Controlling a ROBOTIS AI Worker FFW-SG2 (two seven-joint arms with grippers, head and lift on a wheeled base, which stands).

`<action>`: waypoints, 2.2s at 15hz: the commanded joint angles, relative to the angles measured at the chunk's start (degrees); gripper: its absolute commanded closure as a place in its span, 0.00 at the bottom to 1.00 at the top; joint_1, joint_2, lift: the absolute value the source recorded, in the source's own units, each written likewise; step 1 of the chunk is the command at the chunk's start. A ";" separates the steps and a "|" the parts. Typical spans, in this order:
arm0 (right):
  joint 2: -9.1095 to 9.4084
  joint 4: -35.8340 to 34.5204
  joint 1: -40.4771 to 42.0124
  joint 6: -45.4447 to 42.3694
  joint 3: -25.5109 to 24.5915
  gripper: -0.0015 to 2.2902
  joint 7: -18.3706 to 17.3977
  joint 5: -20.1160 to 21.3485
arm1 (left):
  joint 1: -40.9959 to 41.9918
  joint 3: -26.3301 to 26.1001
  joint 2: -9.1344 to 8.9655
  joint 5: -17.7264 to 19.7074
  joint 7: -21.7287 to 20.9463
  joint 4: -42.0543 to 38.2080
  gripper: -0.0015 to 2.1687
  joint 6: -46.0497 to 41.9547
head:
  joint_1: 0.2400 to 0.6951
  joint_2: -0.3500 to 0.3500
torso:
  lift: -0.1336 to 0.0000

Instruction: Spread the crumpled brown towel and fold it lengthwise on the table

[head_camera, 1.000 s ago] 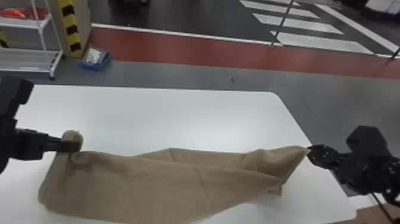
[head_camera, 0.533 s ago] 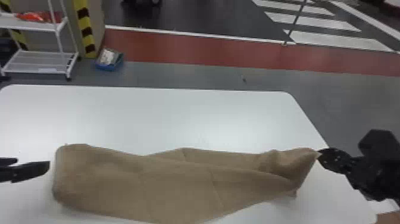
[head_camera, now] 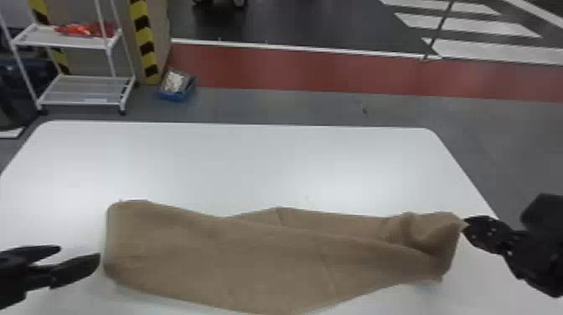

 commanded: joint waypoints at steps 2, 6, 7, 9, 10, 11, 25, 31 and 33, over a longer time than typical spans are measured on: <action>1.98 -1.82 1.82 -1.33 0.04 0.64 -0.47 0.91 | 0.21 -1.05 0.14 0.09 0.32 3.60 0.04 -5.05 | 1.00 0.28 | 0.08; 3.91 -3.14 2.78 -2.38 1.09 0.64 -0.64 3.20 | 0.30 -1.14 0.66 2.37 -0.38 4.47 0.05 -5.05 | 1.00 0.29 | 0.08; 4.17 -3.31 2.78 -2.38 1.71 0.64 -0.99 4.08 | 0.39 -0.96 0.66 3.42 -0.91 4.39 0.05 -5.05 | 1.00 0.29 | 0.08; 4.61 -3.58 2.78 -2.38 2.58 0.64 -1.26 5.40 | 0.65 -0.96 0.66 4.22 -1.44 3.86 0.05 -4.70 | 1.00 0.29 | 0.08; 4.70 -3.84 2.78 -2.20 3.02 0.64 -1.26 5.84 | 0.65 -1.05 0.66 4.30 -2.14 3.86 0.07 -4.17 | 1.00 0.29 | 0.08; 4.70 -3.93 2.78 -2.03 3.29 0.64 -1.26 6.19 | 0.74 -0.96 0.75 5.01 -2.58 3.86 0.07 -3.82 | 1.00 0.29 | 0.08; 4.00 -2.96 1.55 -1.85 3.29 0.64 -1.43 6.54 | 3.55 1.77 -0.13 9.49 -6.53 -4.23 0.85 -2.76 | 1.00 0.23 | 0.08; 3.65 -1.91 1.29 -2.03 3.29 0.64 -1.96 6.45 | -5.41 -3.42 -3.99 11.16 -2.75 -18.90 0.85 17.80 | 1.00 0.15 | 0.08; 3.47 -1.03 1.02 -2.20 3.46 0.64 -1.96 6.63 | -12.97 -11.33 -4.43 8.96 2.34 -19.34 0.85 21.50 | 1.00 0.10 | 0.08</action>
